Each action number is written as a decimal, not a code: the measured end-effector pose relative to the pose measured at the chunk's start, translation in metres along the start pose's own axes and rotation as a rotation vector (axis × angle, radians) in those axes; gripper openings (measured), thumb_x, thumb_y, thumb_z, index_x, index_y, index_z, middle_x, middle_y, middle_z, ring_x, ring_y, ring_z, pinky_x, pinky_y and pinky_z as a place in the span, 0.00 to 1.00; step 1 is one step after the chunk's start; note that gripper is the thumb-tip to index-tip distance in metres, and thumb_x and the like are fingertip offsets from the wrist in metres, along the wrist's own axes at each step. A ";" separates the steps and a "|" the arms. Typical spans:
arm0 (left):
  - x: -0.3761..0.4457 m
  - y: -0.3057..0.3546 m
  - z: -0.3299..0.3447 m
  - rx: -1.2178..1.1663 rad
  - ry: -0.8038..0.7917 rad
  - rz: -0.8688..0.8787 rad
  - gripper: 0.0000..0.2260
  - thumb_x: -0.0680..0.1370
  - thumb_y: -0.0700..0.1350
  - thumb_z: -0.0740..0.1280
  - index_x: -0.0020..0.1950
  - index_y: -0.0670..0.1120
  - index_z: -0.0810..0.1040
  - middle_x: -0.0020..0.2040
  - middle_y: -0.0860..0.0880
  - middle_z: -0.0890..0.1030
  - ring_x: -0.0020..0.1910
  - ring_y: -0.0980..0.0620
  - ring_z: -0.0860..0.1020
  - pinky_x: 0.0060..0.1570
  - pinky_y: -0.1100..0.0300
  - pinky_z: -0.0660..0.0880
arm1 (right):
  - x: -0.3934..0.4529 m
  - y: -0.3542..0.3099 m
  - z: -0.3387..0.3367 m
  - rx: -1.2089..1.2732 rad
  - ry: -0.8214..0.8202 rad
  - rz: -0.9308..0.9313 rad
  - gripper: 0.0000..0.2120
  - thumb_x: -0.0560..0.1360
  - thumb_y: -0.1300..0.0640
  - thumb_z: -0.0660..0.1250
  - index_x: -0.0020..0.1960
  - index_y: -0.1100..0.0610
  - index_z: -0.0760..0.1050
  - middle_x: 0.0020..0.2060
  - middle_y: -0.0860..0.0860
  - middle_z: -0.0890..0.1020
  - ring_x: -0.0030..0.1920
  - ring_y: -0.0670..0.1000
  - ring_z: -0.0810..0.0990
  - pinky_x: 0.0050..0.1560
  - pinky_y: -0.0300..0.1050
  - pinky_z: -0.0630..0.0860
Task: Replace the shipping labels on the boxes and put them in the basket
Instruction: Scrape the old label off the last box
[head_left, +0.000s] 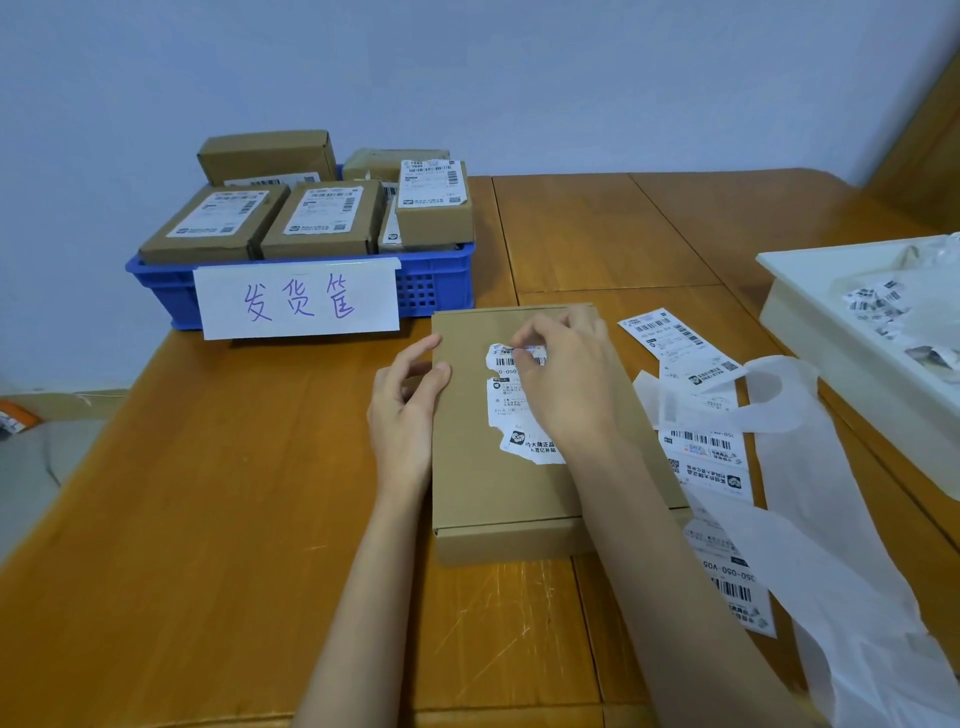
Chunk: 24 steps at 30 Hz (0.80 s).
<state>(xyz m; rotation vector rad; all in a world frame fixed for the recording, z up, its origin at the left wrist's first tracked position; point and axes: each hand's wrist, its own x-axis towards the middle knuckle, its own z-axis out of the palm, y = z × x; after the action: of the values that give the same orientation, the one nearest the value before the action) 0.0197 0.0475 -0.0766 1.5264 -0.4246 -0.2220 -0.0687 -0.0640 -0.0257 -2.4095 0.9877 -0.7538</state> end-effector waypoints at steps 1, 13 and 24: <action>0.000 0.000 0.000 0.000 0.001 -0.002 0.13 0.79 0.44 0.69 0.62 0.56 0.81 0.58 0.47 0.78 0.53 0.54 0.78 0.49 0.66 0.73 | 0.001 0.000 0.001 0.001 0.006 -0.020 0.03 0.78 0.56 0.66 0.48 0.50 0.78 0.50 0.46 0.71 0.58 0.50 0.69 0.57 0.46 0.69; 0.000 0.000 -0.001 0.010 0.002 -0.001 0.13 0.80 0.45 0.68 0.63 0.55 0.81 0.59 0.48 0.78 0.52 0.57 0.77 0.49 0.66 0.73 | 0.001 0.002 0.003 0.013 0.004 -0.079 0.09 0.78 0.56 0.66 0.57 0.47 0.78 0.55 0.48 0.72 0.58 0.50 0.69 0.60 0.44 0.66; 0.000 0.000 -0.002 0.021 -0.016 0.013 0.13 0.80 0.46 0.68 0.64 0.56 0.80 0.59 0.48 0.78 0.51 0.61 0.77 0.48 0.70 0.73 | 0.001 0.003 -0.004 0.229 -0.008 0.045 0.04 0.78 0.60 0.66 0.47 0.53 0.79 0.54 0.48 0.70 0.52 0.45 0.76 0.36 0.30 0.67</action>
<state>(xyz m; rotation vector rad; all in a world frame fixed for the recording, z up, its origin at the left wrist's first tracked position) 0.0202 0.0491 -0.0771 1.5425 -0.4504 -0.2201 -0.0726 -0.0672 -0.0241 -2.1850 0.8976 -0.7950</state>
